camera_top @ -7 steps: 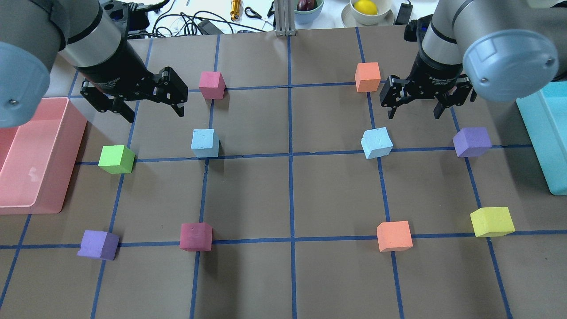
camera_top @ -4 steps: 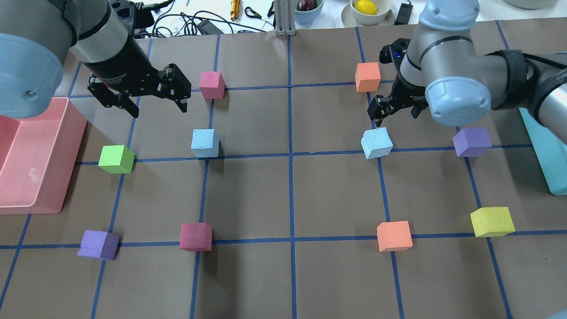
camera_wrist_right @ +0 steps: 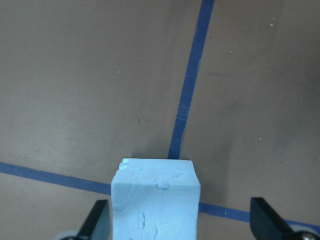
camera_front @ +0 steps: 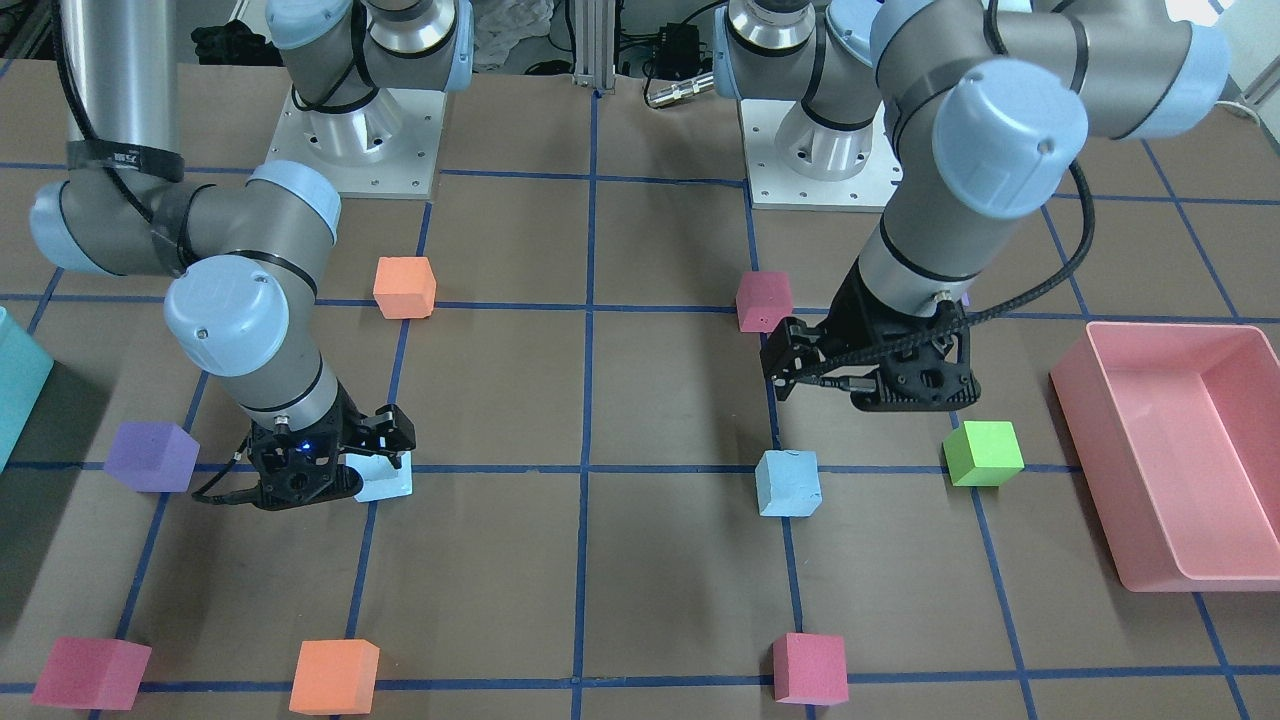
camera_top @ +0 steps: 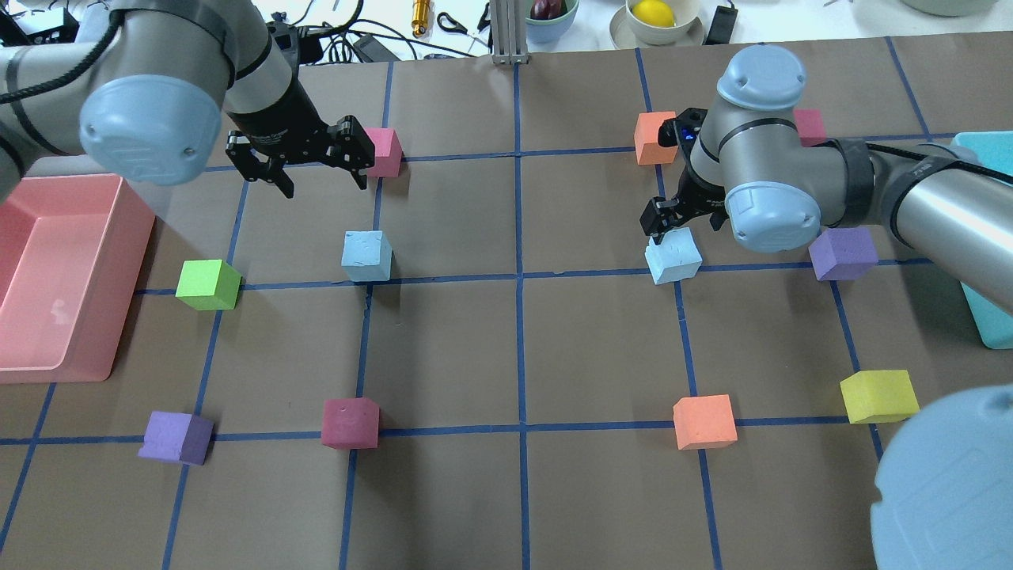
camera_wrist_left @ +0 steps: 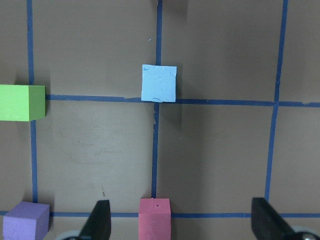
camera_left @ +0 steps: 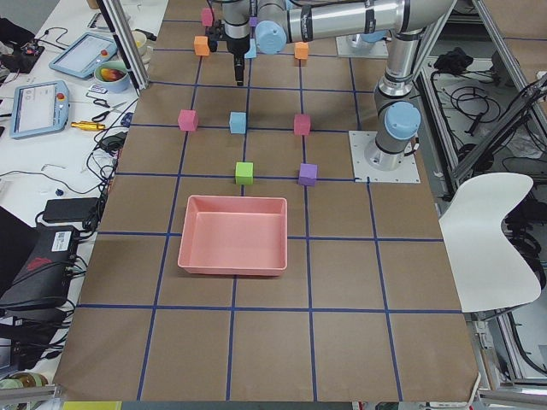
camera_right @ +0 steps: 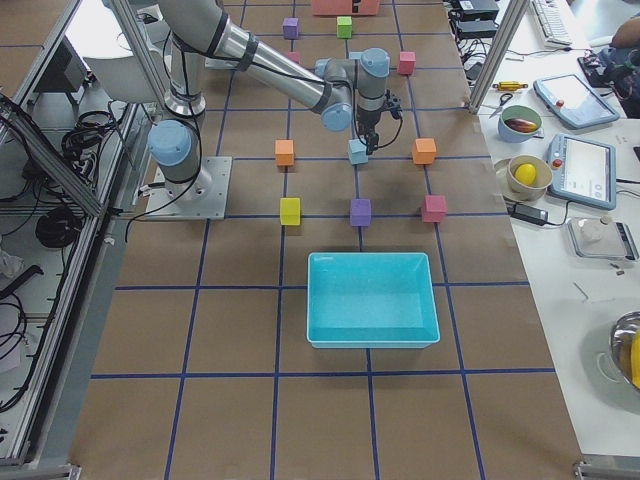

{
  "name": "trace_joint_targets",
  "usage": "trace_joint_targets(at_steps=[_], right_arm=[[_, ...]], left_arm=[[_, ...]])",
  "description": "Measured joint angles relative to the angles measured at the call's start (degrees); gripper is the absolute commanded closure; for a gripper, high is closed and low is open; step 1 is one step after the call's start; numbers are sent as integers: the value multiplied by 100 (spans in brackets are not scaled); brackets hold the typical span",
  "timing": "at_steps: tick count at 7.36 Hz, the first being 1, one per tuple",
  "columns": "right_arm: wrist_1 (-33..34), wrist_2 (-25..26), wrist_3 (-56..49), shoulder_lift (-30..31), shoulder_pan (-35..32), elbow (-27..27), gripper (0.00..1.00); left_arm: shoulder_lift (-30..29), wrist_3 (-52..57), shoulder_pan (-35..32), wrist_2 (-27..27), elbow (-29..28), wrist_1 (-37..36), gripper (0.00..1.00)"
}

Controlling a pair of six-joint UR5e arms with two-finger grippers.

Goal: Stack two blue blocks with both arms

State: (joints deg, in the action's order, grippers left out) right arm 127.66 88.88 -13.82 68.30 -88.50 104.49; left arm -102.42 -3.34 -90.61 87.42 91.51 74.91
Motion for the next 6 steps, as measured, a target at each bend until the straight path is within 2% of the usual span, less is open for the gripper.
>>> trace_joint_targets(at_steps=[2, 3, 4, 6], right_arm=[[18, -56, 7, -130, 0, 21, 0], [21, -61, 5, -181, 0, 51, 27], [24, -63, 5, -209, 0, 88, 97], [23, -64, 57, -203, -7, 124, 100]], left_arm=[[-476, 20, -21, 2, 25, -493, 0], [-673, 56, -24, 5, 28, -698, 0], [-832, 73, -26, 7, 31, -854, 0], [-1089, 101, -27, 27, 51, -1014, 0]])
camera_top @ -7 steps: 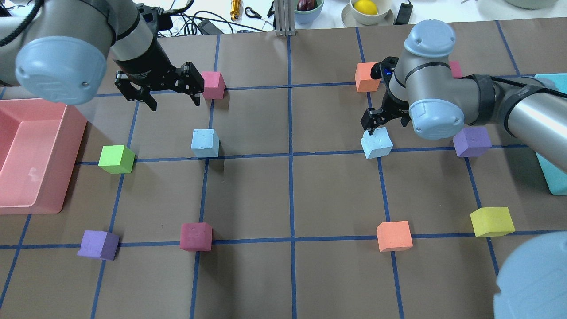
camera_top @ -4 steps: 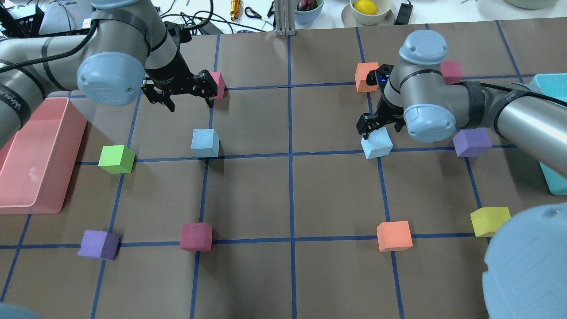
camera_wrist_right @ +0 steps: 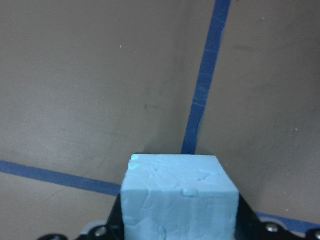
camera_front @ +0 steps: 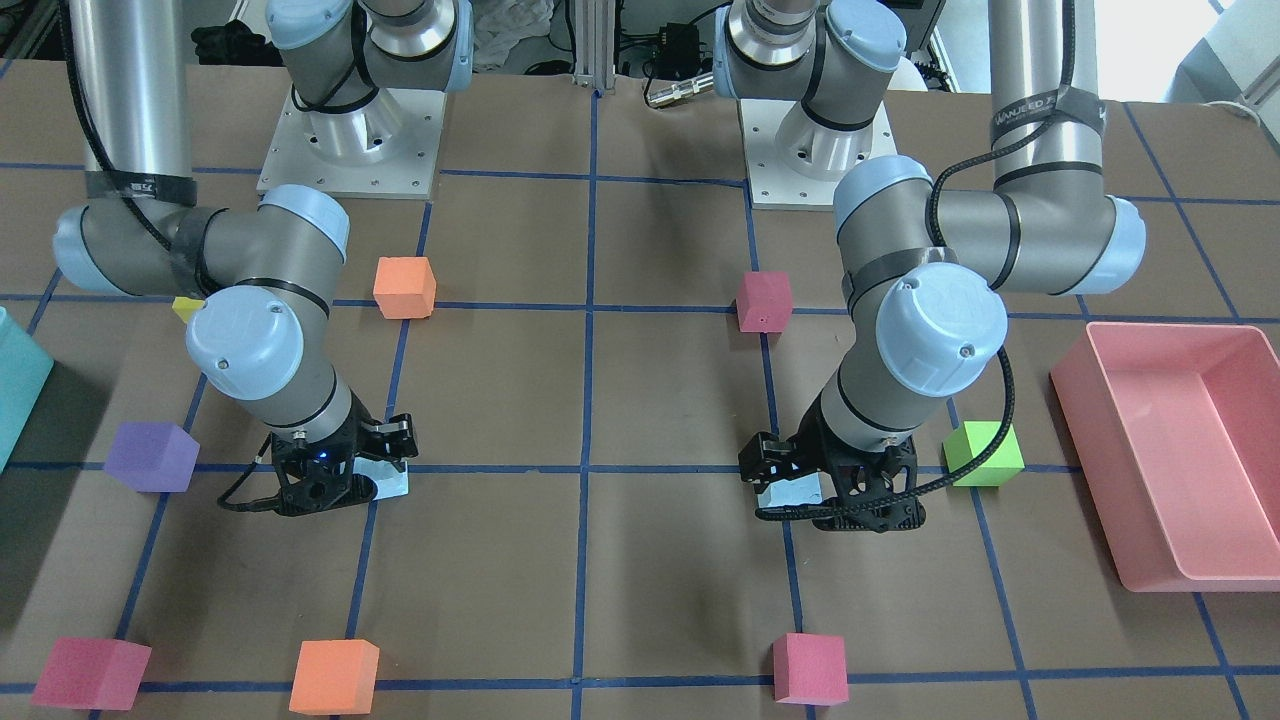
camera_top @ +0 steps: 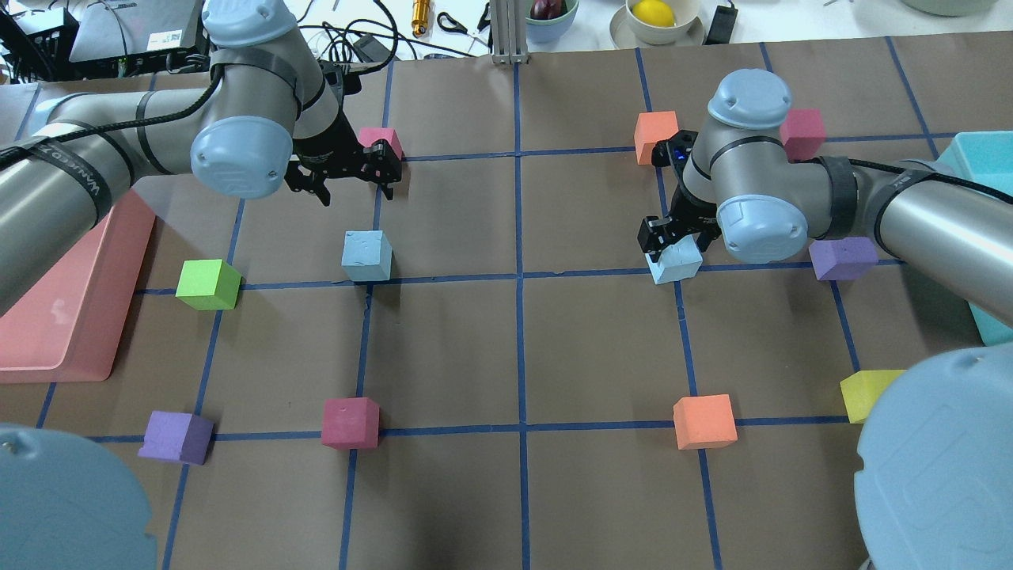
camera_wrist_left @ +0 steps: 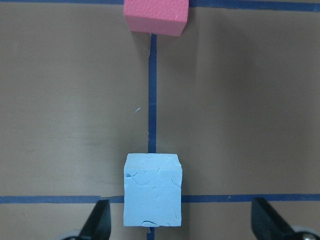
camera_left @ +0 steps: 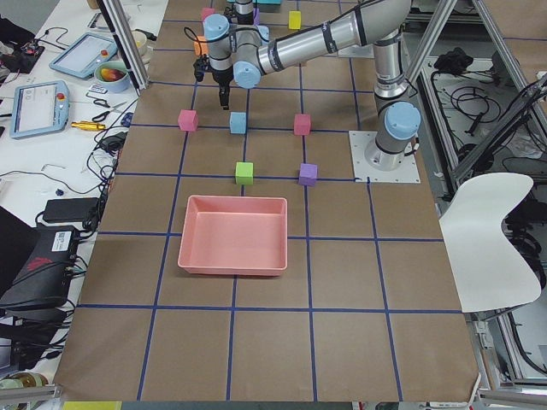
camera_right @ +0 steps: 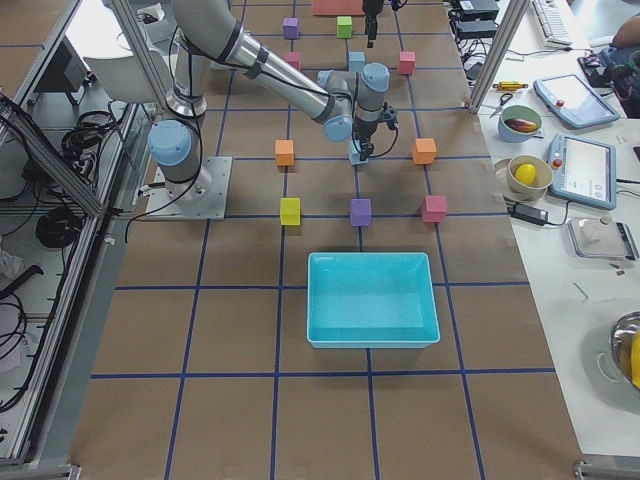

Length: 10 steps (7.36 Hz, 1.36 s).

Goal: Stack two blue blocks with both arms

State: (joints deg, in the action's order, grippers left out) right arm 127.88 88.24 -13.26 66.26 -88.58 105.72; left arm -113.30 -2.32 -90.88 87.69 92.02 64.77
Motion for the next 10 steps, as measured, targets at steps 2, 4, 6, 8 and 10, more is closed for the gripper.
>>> trace_joint_targets(at_steps=[2, 4, 6, 8, 10], right_arm=[[-97, 21, 359, 205, -162, -18, 100], [-278, 26, 1866, 444, -867, -24, 100], [-307, -26, 3365, 490, -1610, -13, 100], [-260, -232, 3876, 443, -2147, 9, 100], [-257, -304, 4040, 419, -2358, 85, 100]], left_arm=[[-96, 56, 0, 44, 142, -16, 0], [-111, 72, 7, 52, 385, -62, 0], [-156, 69, 8, 48, 451, -106, 0], [-194, 66, 8, 39, 463, -113, 0], [-245, 62, 9, 31, 470, -114, 0]])
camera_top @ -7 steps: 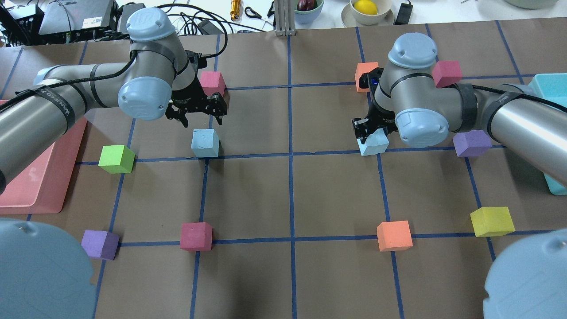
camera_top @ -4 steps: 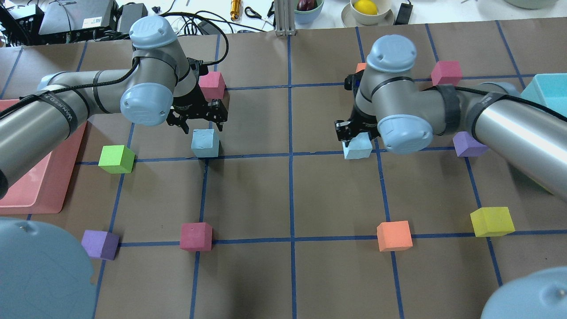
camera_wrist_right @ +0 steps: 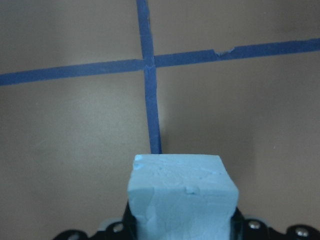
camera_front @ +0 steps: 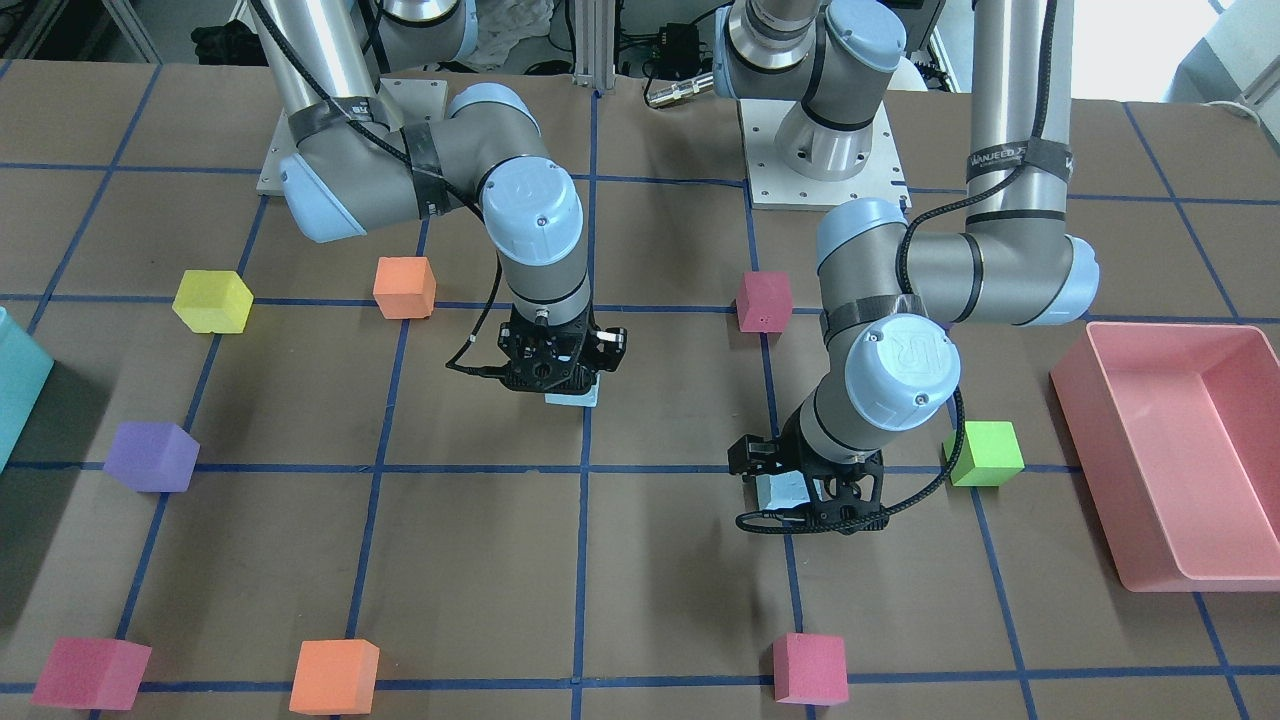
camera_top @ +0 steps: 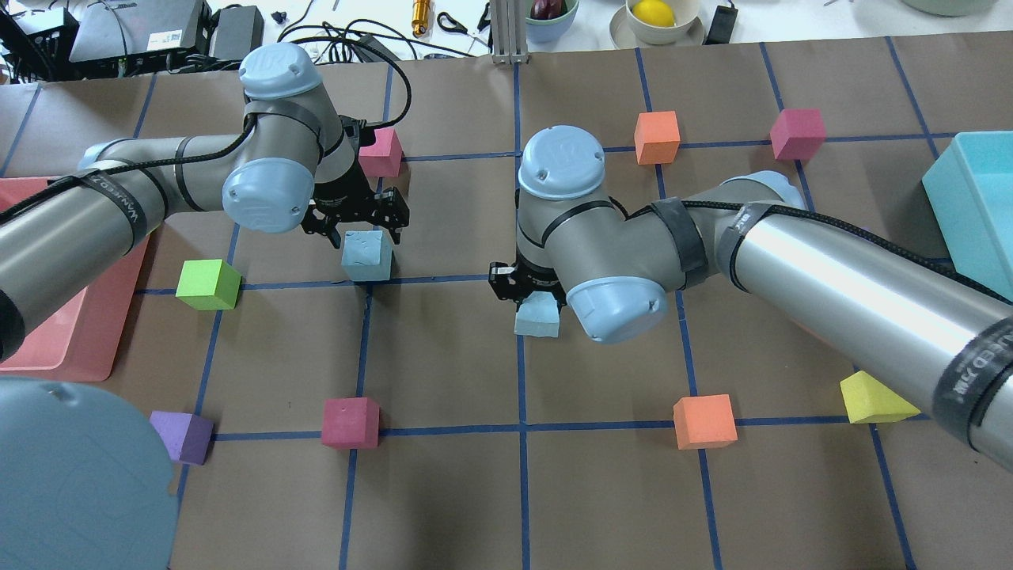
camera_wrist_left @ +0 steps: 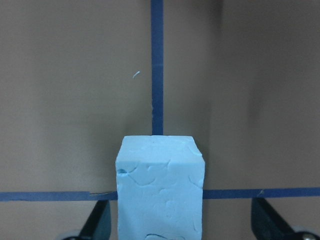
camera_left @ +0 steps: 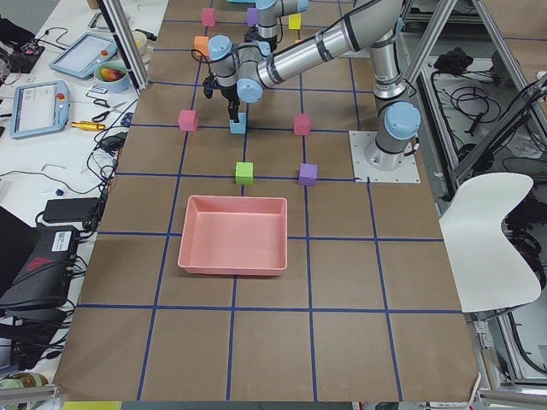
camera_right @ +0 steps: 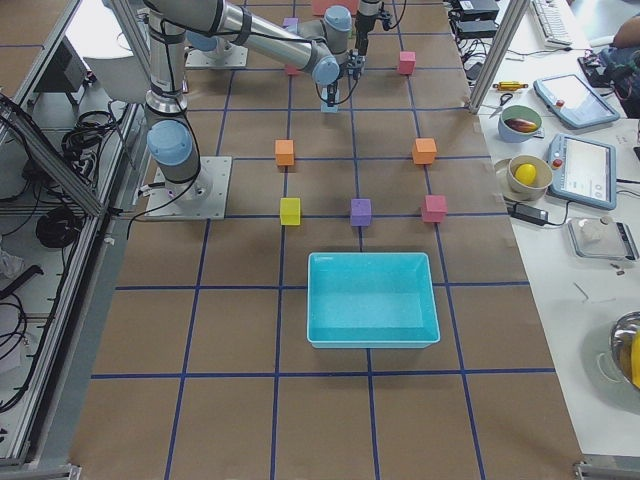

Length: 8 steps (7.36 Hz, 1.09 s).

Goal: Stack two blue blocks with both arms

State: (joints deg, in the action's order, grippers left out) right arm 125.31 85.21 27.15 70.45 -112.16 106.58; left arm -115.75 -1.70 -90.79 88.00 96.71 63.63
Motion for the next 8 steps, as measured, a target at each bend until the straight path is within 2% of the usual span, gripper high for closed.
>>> trace_joint_targets(at_steps=[3, 5, 6, 7, 8], right_arm=[[20, -34, -21, -20, -43, 182, 100], [21, -133, -19, -59, -64, 202, 100], [25, -226, -25, -87, -87, 204, 100], [29, -304, -33, -118, -107, 205, 88], [33, -342, -34, -153, -119, 204, 1]], left_arm=[[-70, 21, -3, 25, 59, 2, 0], [-91, 51, -1, 32, 170, -254, 0], [-109, 68, 0, 33, 201, -347, 14], [-138, 84, 0, 90, 219, -390, 44], [-162, 91, -1, 245, 222, -405, 72]])
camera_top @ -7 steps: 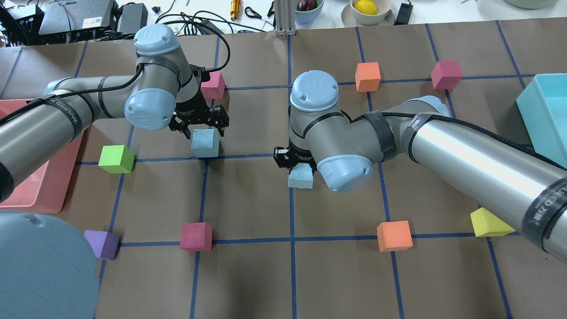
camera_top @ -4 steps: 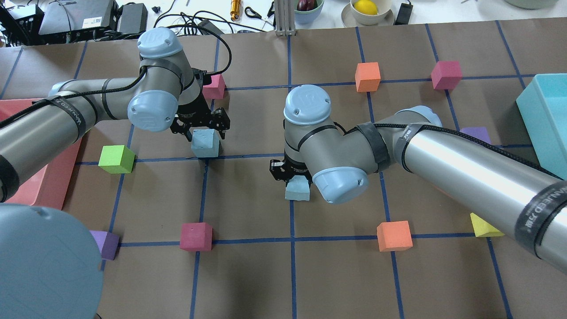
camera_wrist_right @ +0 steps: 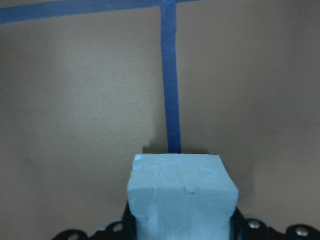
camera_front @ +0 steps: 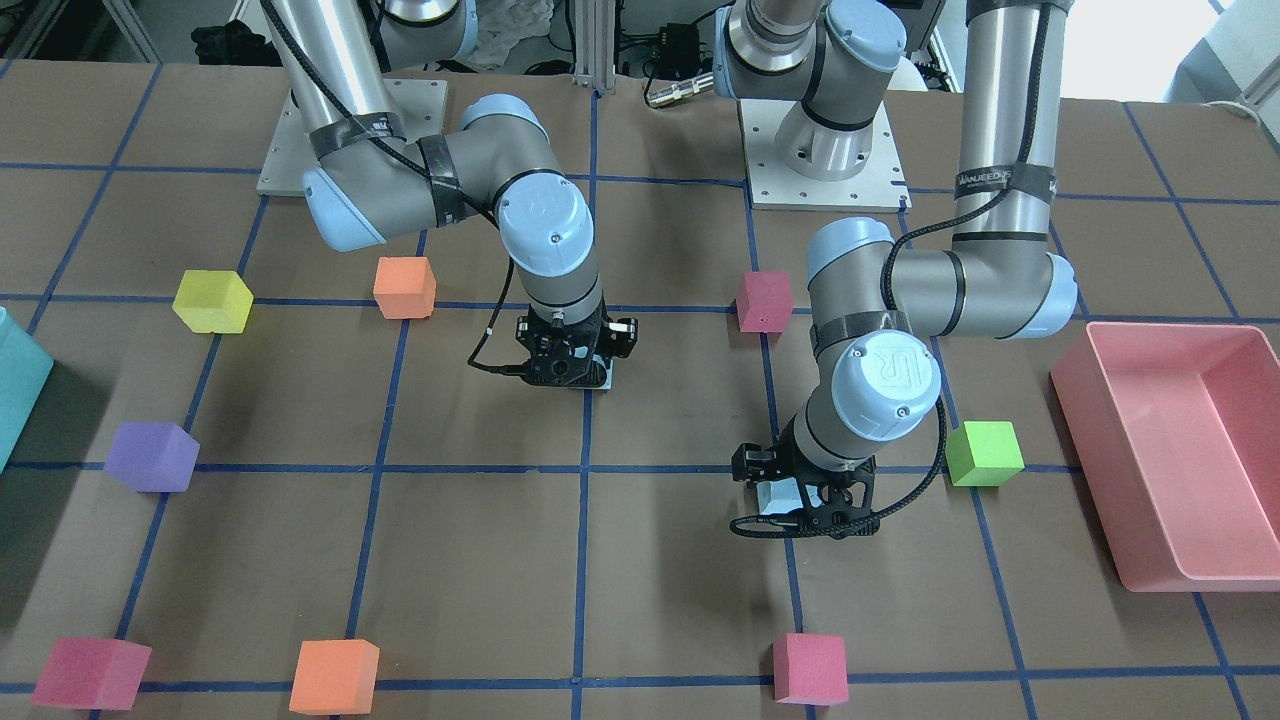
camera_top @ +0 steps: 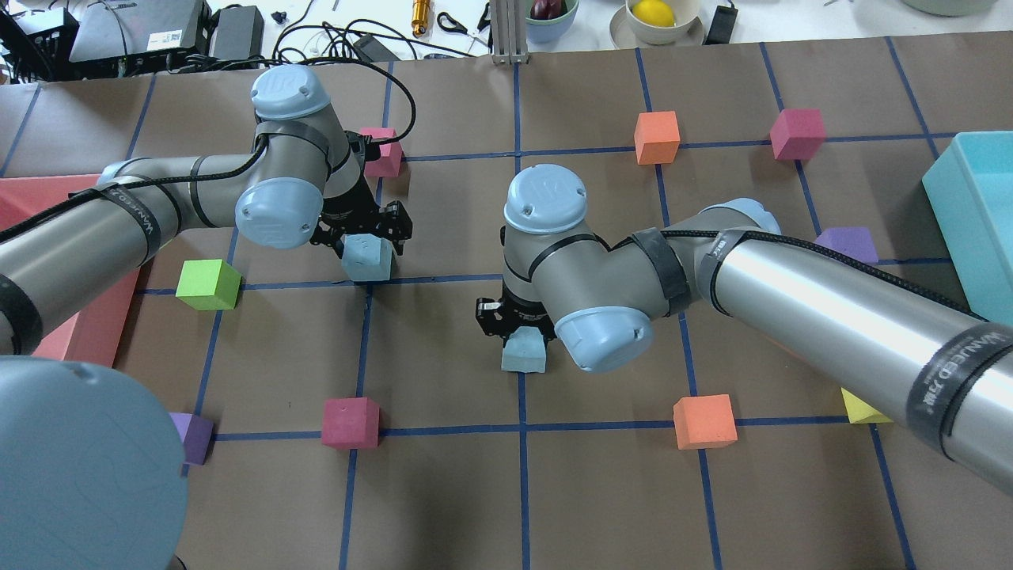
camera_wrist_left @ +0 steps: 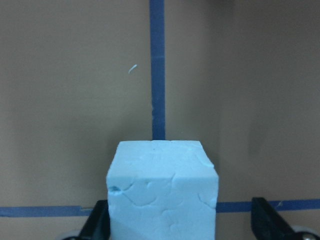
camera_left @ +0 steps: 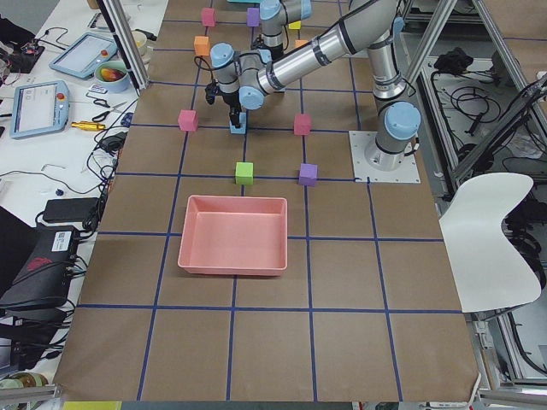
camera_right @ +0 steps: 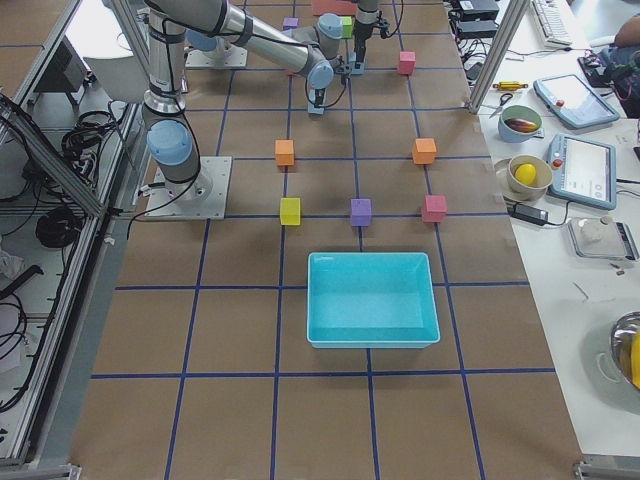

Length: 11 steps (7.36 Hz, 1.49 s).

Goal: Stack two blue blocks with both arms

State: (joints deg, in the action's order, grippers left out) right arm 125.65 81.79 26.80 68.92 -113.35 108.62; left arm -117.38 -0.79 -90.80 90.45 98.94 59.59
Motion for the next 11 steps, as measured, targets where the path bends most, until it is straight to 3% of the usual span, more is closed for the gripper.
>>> trace_joint_targets(at_steps=[1, 3, 5, 7, 11], right_arm=[[17, -2, 2, -22, -7, -3, 0], [155, 43, 39, -37, -7, -4, 0], [186, 33, 45, 20, 29, -106, 0], [-215, 169, -68, 211, 239, -455, 0], [-2224, 524, -1301, 1037, 1335, -1431, 0]], left_arm=[[-14, 1, -3, 146, 2, -5, 94], [-31, -12, -23, 206, -15, -20, 100], [6, -21, -70, 208, -60, -15, 100], [192, -64, -237, 198, -189, 198, 100], [514, -1163, -1123, 13, -918, 1288, 100]])
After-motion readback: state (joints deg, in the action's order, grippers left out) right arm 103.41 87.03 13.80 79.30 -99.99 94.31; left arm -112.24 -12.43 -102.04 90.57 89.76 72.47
